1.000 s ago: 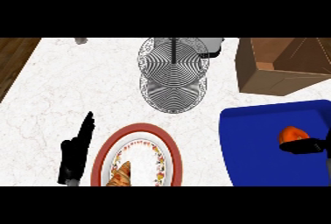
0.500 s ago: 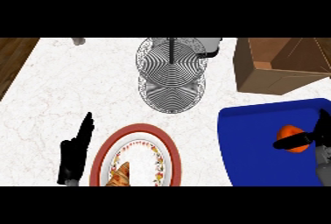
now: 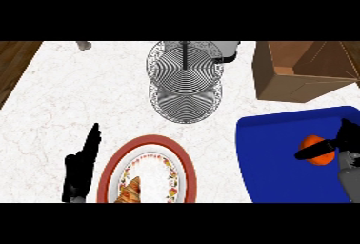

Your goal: Pick the squash from the tray and place it in the tiered basket

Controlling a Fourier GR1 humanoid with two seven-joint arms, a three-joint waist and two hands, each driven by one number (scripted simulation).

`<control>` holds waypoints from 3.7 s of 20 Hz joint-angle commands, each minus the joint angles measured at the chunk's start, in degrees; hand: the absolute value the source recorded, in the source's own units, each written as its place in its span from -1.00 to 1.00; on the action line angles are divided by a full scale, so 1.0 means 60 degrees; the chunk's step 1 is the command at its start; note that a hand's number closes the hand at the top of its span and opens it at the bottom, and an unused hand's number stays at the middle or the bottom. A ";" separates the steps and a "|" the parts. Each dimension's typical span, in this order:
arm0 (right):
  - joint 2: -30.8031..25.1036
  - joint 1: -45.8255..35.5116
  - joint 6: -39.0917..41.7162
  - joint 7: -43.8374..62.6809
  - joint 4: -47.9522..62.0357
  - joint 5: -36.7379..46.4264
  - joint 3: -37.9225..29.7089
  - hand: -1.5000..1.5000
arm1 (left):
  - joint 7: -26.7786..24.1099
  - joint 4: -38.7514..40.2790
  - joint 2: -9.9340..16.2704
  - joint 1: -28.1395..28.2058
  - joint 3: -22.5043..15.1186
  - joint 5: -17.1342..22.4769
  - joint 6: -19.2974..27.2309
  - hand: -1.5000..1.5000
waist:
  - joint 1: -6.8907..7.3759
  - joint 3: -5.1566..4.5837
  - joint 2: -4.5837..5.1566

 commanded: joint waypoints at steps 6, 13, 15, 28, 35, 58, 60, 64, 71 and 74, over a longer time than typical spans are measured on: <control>0.0958 0.0146 0.0183 0.1616 0.0380 0.0193 -0.0157 -1.00 | -0.0309 0.0578 -0.0471 -0.0002 0.0008 -0.0288 0.0105 0.00 | -0.0085 -0.0015 0.0016; 0.1247 0.0248 0.0472 0.1418 0.0455 0.0315 -0.0542 -1.00 | 0.0290 -0.0169 0.0048 0.0148 0.0397 0.0021 -0.0493 0.00 | -0.0046 -0.0009 0.0000; 0.1441 0.0323 0.0148 0.1041 0.0861 0.0619 -0.0633 -1.00 | 0.0366 -0.0245 -0.0124 0.0179 0.0202 -0.0236 -0.0353 0.00 | -0.0043 -0.0006 0.0006; 0.1714 -0.0249 0.0417 -0.0620 0.1753 0.2445 -0.0641 1.00 | 0.0558 -0.0225 -0.0478 0.0144 0.0652 -0.0757 -0.0657 0.00 | -0.0038 -0.0007 0.0011; 0.1029 -0.1192 0.2599 -0.6293 0.0744 0.2718 0.2716 1.00 | 0.0412 -0.0008 -0.0759 -0.0092 0.0172 -0.0872 -0.0688 0.00 | 0.0805 -0.0004 0.0093; -0.0191 -0.3498 0.4300 -0.5551 -0.5504 -0.2037 -0.2095 1.00 | 0.0138 0.0112 -0.1051 0.0278 0.0703 -0.1144 -0.0432 0.00 | -0.0052 -0.0011 -0.0002; -0.0099 -0.4263 0.4345 -0.5137 -0.5224 -0.1999 -0.2014 1.00 | 0.0026 0.0244 -0.0822 0.0290 0.1018 -0.0847 -0.0889 0.00 | -0.0025 -0.0013 0.0003; 0.0165 -0.5168 0.4071 -0.5250 -0.3917 -0.1345 -0.1853 1.00 | 0.0407 -0.0829 -0.0573 0.0768 0.0993 -0.0999 -0.0935 0.00 | 0.0045 -0.0008 0.0009; 0.1252 -0.7355 0.3570 -0.4597 -0.1709 -0.0622 -0.1091 1.00 | 0.0478 -0.0012 -0.1121 0.0162 0.0934 -0.1364 -0.0647 0.00 | 0.0097 -0.0013 0.0039; 0.1539 -0.7502 0.3279 -0.5337 -0.0748 -0.0180 -0.0938 1.00 | 0.0220 -0.0029 -0.1054 0.0236 0.0946 -0.1415 -0.0891 0.00 | 0.0082 -0.0010 0.0039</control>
